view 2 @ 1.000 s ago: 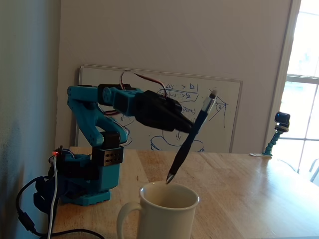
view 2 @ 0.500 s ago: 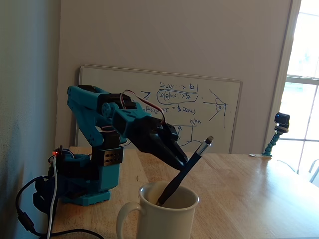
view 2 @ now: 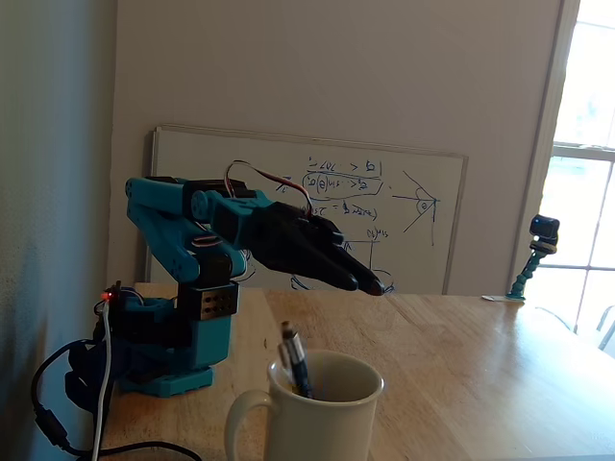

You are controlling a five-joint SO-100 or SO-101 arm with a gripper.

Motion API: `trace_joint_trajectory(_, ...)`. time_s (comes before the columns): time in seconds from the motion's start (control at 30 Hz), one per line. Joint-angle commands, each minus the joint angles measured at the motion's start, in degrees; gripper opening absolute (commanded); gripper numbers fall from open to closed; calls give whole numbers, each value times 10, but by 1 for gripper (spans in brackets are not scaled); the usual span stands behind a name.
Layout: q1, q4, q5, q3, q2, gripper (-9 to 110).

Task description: Grasp a pen and put it in a mug.

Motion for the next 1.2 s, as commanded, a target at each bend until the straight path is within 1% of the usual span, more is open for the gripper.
trace_joint_trajectory(0.0,-6,-21,4,-57,18,13)
trace_joint_trajectory(0.1,-20,-21,-4,-71,24,7)
trace_joint_trajectory(0.23,-88,-17,-5,-110,24,1)
trace_joint_trajectory(0.3,-113,-12,-18,-121,23,1)
trace_joint_trajectory(0.37,-140,-11,-54,-124,22,1)
trace_joint_trajectory(0.43,-169,-11,-114,-125,17,1)
trace_joint_trajectory(0.5,-207,-11,-196,-125,18,1)
trace_joint_trajectory(0.73,-354,-11,-548,-103,15,0)
trace_joint_trajectory(0.87,-425,-11,-705,-49,24,0)
trace_joint_trajectory(0.93,-454,-11,-758,-18,24,0)
trace_joint_trajectory(1.0,-481,-11,-788,15,24,0)
trace_joint_trajectory(1.17,-525,-11,-792,91,47,0)
